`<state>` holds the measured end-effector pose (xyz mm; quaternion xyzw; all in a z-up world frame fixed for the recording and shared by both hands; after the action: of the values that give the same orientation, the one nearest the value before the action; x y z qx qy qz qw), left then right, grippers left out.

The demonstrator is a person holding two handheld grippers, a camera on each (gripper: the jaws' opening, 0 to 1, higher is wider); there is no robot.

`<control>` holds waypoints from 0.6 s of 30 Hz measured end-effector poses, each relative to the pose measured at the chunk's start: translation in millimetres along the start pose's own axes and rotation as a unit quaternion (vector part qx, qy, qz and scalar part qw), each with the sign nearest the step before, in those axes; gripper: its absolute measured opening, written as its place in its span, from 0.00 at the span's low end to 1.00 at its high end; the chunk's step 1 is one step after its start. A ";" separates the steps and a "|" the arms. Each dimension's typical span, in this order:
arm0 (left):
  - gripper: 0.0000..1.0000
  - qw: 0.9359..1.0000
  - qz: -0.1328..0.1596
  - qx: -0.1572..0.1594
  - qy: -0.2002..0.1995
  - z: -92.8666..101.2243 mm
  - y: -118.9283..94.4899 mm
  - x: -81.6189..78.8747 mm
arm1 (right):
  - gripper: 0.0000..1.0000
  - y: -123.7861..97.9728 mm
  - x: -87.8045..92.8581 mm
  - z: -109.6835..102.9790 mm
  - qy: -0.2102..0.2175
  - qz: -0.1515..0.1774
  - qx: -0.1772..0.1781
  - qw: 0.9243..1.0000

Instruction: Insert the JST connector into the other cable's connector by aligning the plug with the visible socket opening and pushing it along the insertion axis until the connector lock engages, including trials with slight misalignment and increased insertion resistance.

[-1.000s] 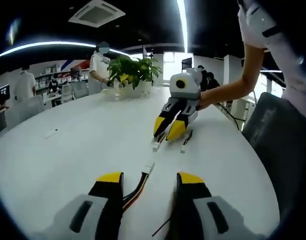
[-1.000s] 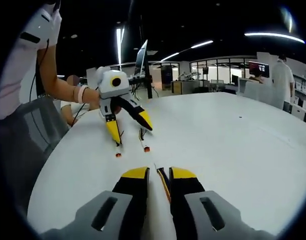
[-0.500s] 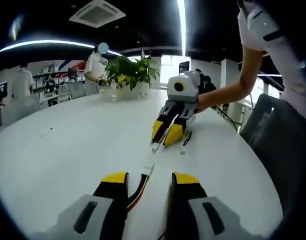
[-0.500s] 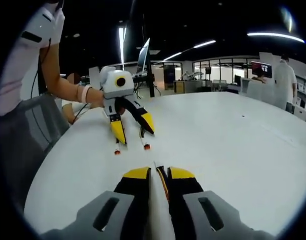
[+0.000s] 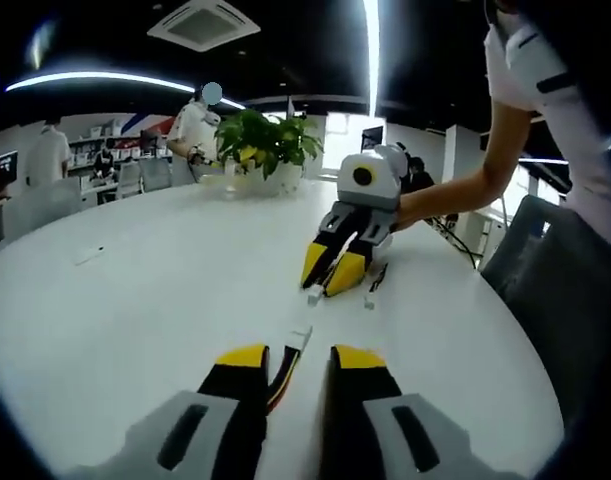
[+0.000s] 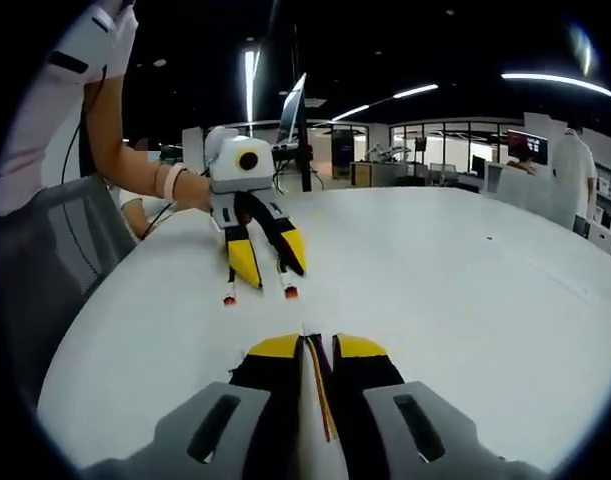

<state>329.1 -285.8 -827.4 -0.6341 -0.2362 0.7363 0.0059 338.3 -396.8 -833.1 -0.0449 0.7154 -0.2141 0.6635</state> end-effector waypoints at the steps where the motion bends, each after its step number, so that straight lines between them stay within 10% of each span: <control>1: 0.13 1.000 0.000 0.001 -0.001 0.1 -0.2 0.6 | 0.08 0.1 -0.1 -0.4 -0.001 0.001 -0.001 1.000; 18: 0.07 0.999 0.006 0.003 0.035 1.1 5.8 -1.2 | 0.05 2.0 0.2 1.5 -0.001 0.009 -0.005 1.000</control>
<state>330.0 -291.8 -828.2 -0.6609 -0.2304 0.7141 0.0117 340.2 -395.4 -834.0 -0.0419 0.7166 -0.2041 0.6657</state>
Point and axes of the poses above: the point that each gripper's makers call its tool centre point, and the gripper's own axes: y roughly forward along the fingers, z roughly to its right, x roughly out of its underside, the point moved 3 cm from there along -y, roughly backward along the fingers, and after that the axes turned 2 degrees about x, right-handed, at the moved point
